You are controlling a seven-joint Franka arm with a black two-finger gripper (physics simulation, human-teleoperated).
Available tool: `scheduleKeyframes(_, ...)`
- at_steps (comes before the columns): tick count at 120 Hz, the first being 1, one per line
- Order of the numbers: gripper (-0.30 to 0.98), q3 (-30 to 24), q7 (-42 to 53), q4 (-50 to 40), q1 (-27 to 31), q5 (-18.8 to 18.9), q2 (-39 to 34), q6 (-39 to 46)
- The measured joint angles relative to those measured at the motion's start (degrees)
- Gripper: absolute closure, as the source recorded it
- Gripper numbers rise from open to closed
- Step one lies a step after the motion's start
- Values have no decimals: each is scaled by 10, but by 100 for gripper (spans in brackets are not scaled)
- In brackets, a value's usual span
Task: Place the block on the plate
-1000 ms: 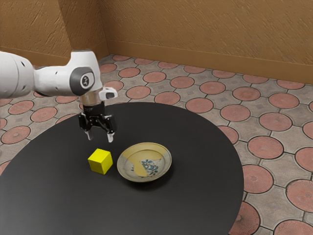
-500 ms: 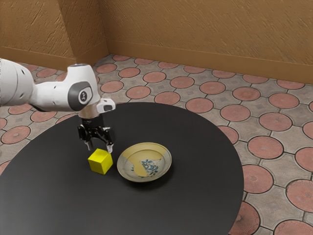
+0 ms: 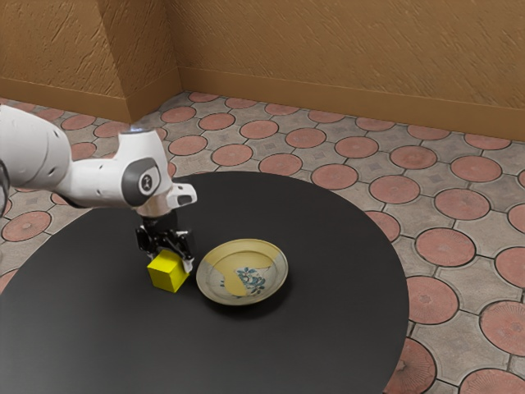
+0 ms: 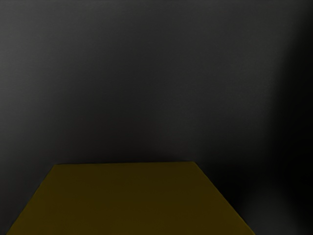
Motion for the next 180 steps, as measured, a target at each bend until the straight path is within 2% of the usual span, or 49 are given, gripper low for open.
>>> scheduleKeyframes(20, 2, 1, 7, 0, 0, -3, 4, 7)
scheduleKeyframes(58, 29, 8, 16, 0, 0, -6, 5, 10)
scheduleKeyframes(73, 33, 10, 16, 0, 0, -3, 1, 10)
scheduleKeyframes(112, 33, 27, 16, 42, 0, 2, -56, -26)
scheduleKeyframes(124, 32, 17, 16, 60, -2, 1, -68, -44)
scheduleKeyframes(138, 31, -22, 16, 71, -6, 0, -73, -58)
scheduleKeyframes(180, 31, -41, 17, 81, -103, -20, -44, -70)
